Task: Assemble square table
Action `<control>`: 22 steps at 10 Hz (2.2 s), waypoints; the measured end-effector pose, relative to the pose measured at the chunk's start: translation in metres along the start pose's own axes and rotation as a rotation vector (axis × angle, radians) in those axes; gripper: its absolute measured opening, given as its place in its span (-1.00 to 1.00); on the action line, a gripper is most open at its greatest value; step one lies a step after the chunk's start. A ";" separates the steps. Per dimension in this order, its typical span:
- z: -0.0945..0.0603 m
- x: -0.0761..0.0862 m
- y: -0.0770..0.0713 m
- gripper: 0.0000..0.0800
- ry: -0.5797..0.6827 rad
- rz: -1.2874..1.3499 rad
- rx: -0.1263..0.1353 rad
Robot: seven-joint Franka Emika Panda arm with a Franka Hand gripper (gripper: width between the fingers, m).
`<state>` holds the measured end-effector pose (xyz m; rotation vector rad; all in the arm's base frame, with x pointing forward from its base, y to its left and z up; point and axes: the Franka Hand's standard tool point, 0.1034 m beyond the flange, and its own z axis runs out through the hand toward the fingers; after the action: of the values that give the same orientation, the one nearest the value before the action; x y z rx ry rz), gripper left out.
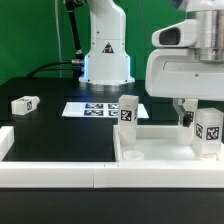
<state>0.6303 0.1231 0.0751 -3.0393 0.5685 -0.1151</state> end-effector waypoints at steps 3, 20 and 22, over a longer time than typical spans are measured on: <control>-0.004 0.008 0.003 0.62 0.022 -0.247 0.003; 0.001 0.006 0.020 -0.12 -0.081 1.236 0.050; 0.000 -0.003 0.016 0.38 -0.097 0.937 -0.019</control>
Offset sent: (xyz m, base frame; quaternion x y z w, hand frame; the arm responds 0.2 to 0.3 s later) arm 0.0000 0.0000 0.0000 0.0000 0.0000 0.0000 1.0000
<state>0.6214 0.1090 0.0742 -2.4365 1.8602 0.0764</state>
